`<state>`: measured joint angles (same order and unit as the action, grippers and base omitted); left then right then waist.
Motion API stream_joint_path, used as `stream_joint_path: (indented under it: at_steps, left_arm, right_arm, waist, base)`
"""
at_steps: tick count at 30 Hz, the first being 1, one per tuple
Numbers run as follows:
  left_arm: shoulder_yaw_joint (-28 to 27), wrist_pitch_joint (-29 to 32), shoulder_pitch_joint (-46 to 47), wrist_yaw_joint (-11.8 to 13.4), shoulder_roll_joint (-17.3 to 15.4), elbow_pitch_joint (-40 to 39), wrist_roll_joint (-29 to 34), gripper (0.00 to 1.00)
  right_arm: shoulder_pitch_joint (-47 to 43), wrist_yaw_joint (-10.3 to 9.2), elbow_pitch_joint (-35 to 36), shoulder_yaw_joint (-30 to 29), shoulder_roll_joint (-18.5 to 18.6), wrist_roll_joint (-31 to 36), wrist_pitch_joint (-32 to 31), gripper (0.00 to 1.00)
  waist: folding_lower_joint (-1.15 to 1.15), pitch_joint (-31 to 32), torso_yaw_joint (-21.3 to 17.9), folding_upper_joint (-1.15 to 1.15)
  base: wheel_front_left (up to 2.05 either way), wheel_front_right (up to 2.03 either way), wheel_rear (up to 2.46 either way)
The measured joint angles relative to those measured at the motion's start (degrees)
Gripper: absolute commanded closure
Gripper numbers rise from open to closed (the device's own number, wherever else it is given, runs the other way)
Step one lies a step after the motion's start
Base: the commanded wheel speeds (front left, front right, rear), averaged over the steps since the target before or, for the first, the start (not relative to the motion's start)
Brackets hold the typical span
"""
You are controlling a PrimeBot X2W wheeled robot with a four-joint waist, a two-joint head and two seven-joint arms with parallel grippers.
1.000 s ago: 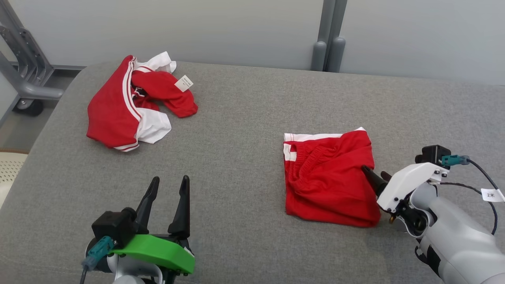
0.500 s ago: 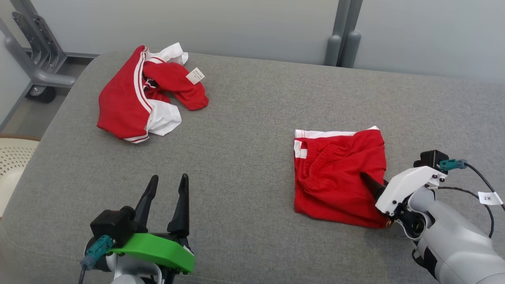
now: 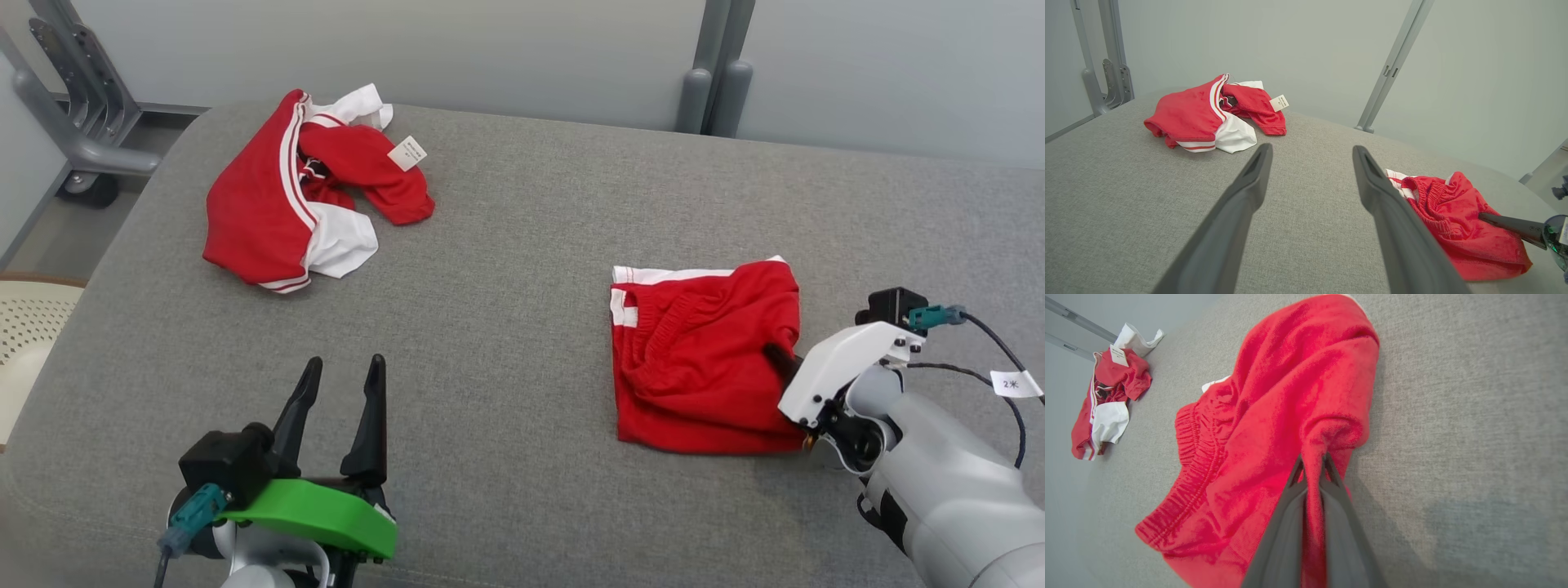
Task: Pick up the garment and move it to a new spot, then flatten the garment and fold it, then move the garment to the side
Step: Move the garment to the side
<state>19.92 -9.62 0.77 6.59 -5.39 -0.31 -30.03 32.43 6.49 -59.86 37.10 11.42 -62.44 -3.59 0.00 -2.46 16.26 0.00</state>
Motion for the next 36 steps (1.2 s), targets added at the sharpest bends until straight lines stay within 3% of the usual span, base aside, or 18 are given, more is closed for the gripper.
stream_joint_path:
  at_steps: [19, 31, 36]
  left_arm:
    - [-1.10, 0.10, 0.06, 0.08, -0.64, -5.65, 1.00, 0.00]
    - [0.25, 1.86, 2.76, 0.08, -0.80, -11.36, 2.54, 0.00]
    - [0.92, 2.54, 4.56, 0.04, -0.92, -12.33, 3.19, 0.00]
  right_arm:
    - [12.37, 0.04, -0.26, 1.74, 9.76, 5.57, -0.71, 1.00]
    - [22.70, -0.08, -0.16, 2.63, 16.24, 9.76, -1.52, 1.00]
    - [25.33, -1.15, -0.79, 2.38, 19.29, 10.42, -1.52, 1.00]
  waist:
    - [0.00, -3.80, -5.71, 0.00]
    - [0.00, -10.25, -11.12, 0.00]
    - [0.00, -13.72, -12.72, 0.00]
  base:
    - [0.00, 0.00, 0.00]
    - [0.00, 0.00, 0.00]
    - [0.00, 0.00, 0.00]
